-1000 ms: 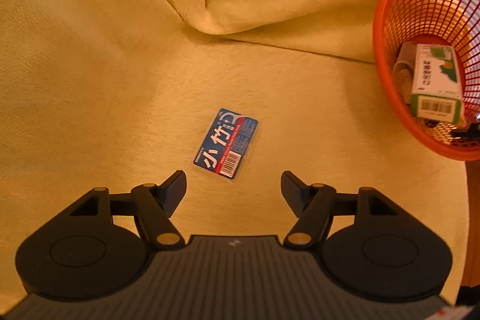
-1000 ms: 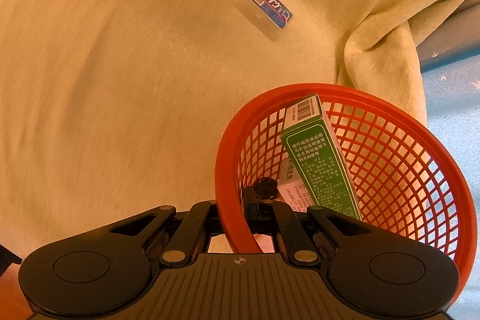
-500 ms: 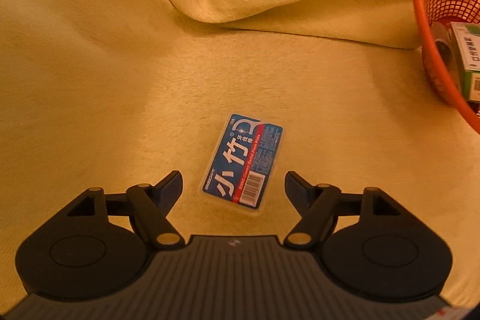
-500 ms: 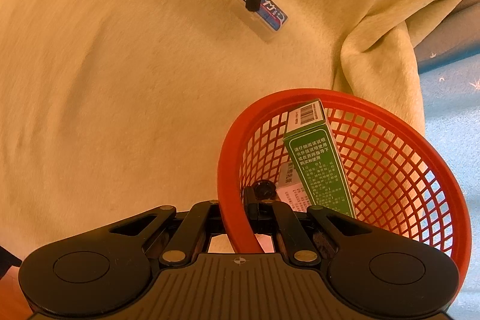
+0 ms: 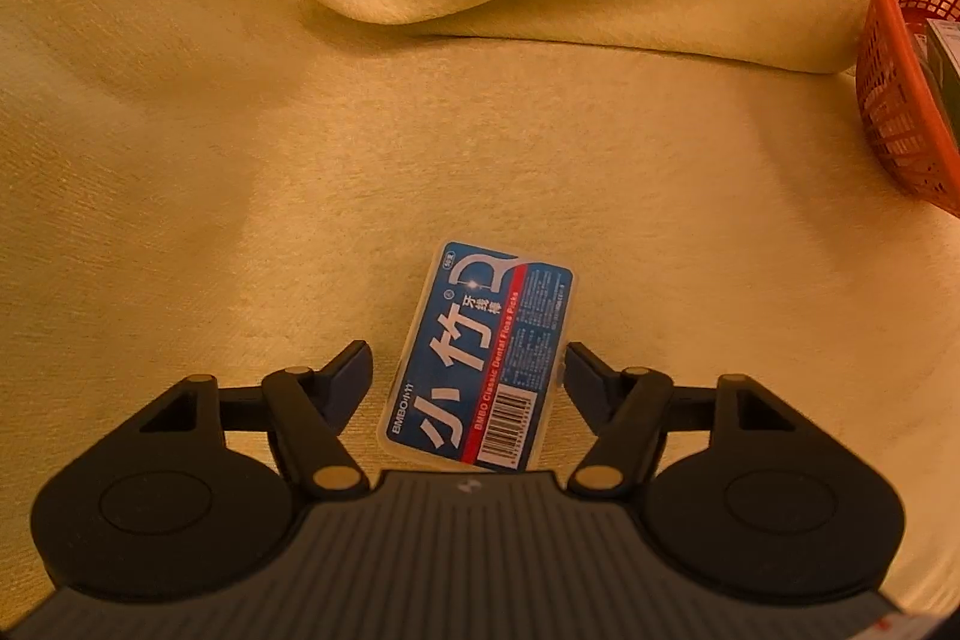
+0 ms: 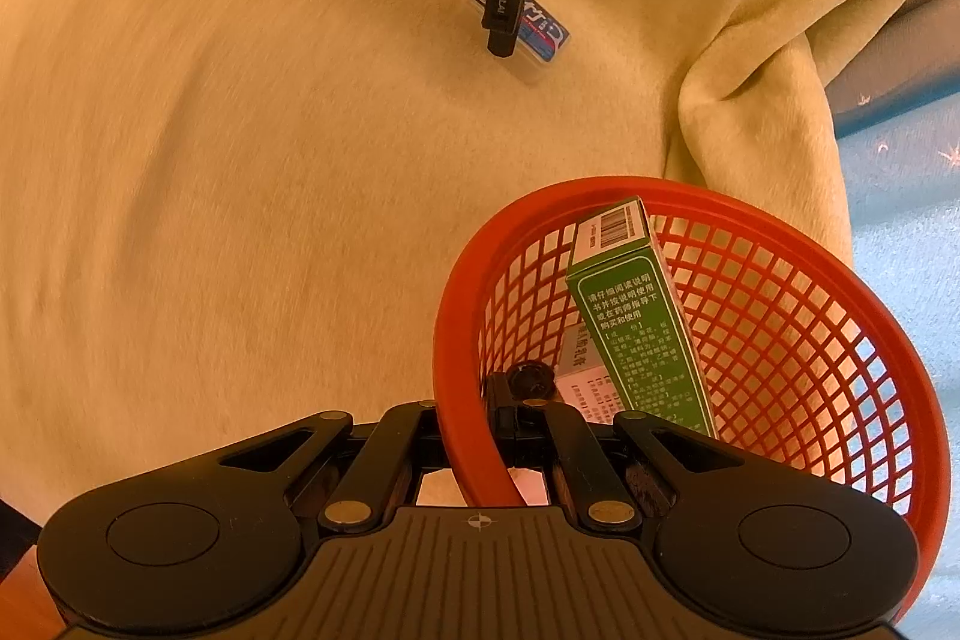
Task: Organize objects
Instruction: 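Move the left gripper to the blue toothpick case and grasp it, then carry the blue toothpick case with the left gripper and drop it into the basket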
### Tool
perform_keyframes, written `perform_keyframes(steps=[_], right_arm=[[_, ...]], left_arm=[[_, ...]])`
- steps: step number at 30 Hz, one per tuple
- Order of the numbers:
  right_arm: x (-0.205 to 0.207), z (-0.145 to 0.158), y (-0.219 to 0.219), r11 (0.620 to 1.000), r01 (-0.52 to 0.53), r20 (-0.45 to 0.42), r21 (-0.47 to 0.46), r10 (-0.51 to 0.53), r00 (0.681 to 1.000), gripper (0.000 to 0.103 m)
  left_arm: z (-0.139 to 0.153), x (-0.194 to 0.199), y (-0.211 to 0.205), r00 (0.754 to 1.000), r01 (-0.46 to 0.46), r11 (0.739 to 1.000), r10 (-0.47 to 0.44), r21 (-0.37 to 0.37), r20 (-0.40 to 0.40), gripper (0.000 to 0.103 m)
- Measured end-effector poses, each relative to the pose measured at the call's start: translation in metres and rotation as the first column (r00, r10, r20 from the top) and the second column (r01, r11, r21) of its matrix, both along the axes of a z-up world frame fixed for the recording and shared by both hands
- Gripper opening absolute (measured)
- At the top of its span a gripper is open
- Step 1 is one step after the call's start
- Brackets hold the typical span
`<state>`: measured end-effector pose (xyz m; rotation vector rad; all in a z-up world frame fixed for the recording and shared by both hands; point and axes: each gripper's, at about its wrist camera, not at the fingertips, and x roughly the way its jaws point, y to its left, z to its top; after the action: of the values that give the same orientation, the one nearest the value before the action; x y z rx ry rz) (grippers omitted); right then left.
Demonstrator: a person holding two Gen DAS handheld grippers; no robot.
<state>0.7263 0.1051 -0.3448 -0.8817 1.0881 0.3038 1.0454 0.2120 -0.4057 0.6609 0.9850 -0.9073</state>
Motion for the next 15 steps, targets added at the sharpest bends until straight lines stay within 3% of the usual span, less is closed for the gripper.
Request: perform_keyframes(steps=[4, 15], right_arm=[[0.0, 0.0, 0.0, 1.0, 0.003, -0.001, 0.001, -0.003, 1.0, 0.0], [0.002, 0.001, 0.0, 1.0, 0.001, -0.004, -0.002, -0.001, 1.0, 0.0]], left_arm=[[0.0, -0.001, 0.001, 1.0, 0.002, 1.0, -0.002, 0.008, -0.009, 0.058], [0.017, -0.017, 0.009, 0.999, 0.006, 1.0, -0.006, -0.01, -0.047, 0.057]])
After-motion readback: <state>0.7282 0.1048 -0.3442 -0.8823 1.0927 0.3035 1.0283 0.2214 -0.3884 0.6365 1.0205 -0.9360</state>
